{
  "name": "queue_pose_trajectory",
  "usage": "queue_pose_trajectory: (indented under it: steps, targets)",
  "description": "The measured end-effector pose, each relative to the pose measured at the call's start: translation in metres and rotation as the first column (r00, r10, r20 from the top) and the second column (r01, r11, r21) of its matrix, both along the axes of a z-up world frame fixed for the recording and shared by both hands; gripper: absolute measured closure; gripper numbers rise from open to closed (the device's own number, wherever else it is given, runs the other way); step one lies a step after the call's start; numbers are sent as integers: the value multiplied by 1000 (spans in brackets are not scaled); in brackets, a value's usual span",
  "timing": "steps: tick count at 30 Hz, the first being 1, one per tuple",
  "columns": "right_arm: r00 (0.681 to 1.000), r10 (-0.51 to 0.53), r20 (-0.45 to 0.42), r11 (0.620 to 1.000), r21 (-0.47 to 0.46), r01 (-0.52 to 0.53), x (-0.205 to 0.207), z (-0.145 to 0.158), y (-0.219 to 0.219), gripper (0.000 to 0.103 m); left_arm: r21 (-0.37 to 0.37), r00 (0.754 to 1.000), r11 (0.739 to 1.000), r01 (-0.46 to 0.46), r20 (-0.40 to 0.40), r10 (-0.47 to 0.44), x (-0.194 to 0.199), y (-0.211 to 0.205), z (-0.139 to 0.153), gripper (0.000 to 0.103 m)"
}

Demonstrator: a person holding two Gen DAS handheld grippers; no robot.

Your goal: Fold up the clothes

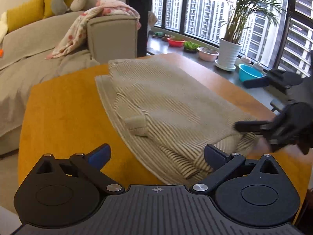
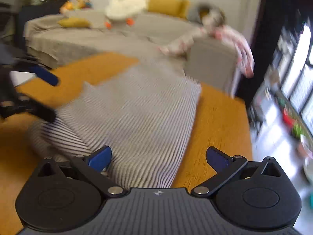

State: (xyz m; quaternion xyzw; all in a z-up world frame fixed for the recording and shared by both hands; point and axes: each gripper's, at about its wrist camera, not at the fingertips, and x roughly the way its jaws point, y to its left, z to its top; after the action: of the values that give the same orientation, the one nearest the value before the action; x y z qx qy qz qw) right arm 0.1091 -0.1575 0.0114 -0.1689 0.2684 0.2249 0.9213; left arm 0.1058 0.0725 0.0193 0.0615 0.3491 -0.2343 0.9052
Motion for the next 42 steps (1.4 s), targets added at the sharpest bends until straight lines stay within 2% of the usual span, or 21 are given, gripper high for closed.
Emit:
queue_pose_trajectory:
  steps: [2, 3, 5, 7, 11, 12, 13, 14, 16, 18, 20, 23, 26, 28, 29, 31, 33, 36, 38, 41, 42]
  targets:
    - [994, 100, 31, 994, 40, -102, -14, 11, 0, 2, 1, 1000, 1000, -25, -5, 25, 3, 8, 0, 0]
    - [988, 150, 20, 988, 41, -151, -17, 13, 6, 8, 0, 999, 999, -36, -8, 36, 4, 11, -1, 0]
    - [970, 242, -6, 970, -10, -242, -23, 5, 24, 15, -5, 999, 999, -48, -11, 48, 3, 16, 1, 0]
    - [945, 324, -28, 944, -61, -326, -28, -3, 40, 15, -11, 999, 999, -41, -10, 41, 0, 19, 4, 0]
    - [918, 395, 22, 904, -186, -384, -34, -26, 60, 16, -26, 1000, 999, 21, -2, -21, -10, 23, 11, 0]
    - [929, 369, 4, 918, -161, -363, -27, -23, 59, 18, -30, 999, 998, 46, 0, -46, -12, 23, 12, 0]
    - [939, 343, -14, 930, -137, -341, -20, -21, 59, 28, -32, 998, 997, 70, 3, -70, -15, 22, 14, 0]
    - [950, 310, -47, 946, -89, -313, -12, -18, 56, 31, -30, 995, 995, 95, 7, -95, -17, 20, 14, 0]
    - [957, 227, -182, 971, 113, -210, 14, -12, 40, 31, -14, 990, 990, 140, 16, -140, -22, 13, 14, 0]
    - [943, 192, -270, 959, 256, -122, 30, -9, 25, 32, 9, 982, 983, 186, 22, -186, -26, 6, 12, 0]
    - [921, 174, -348, 931, 364, -39, 43, -7, 11, 32, 36, 972, 972, 231, 23, -232, -29, -2, 8, 0]
    - [904, 176, -391, 905, 425, 8, 52, -10, 0, 32, 106, 962, 958, 268, 18, -272, -29, -17, -3, 0]
    - [904, 175, -390, 902, 432, 11, 52, -13, -3, 32, 199, 972, 953, 227, 16, -234, -20, -33, -20, 0]
    - [914, 171, -367, 915, 404, -9, 43, -12, 0, 32, 249, 984, 955, 163, 29, -176, -10, -43, -28, 0]
    - [928, 170, -332, 931, 363, -41, 36, -10, 5, 31, 244, 989, 960, 134, 32, -147, -5, -44, -28, 0]
    - [952, 174, -253, 957, 270, -103, 19, -5, 14, 27, 199, 995, 976, 90, 25, -97, 4, -41, -25, 0]
    - [974, 193, -118, 976, 127, -178, -3, -2, 21, 14, 135, 998, 989, 63, 8, -65, 10, -36, -18, 0]
    - [966, 254, 47, 961, -123, -247, -28, -10, 31, 7, 61, 999, 997, 40, -21, -39, 15, -29, -12, 0]
    - [961, 265, 77, 945, -217, -243, -32, -21, 34, 7, 0, 998, 1000, 26, -53, -26, 20, -23, -9, 0]
    - [962, 243, 122, 950, -231, -210, -26, -30, 39, 9, -63, 996, 998, 11, -88, -16, 27, -17, -7, 0]
    - [962, 230, 145, 951, -241, -191, -22, -32, 42, 13, -73, 996, 997, 8, -93, -14, 28, -16, -7, 0]
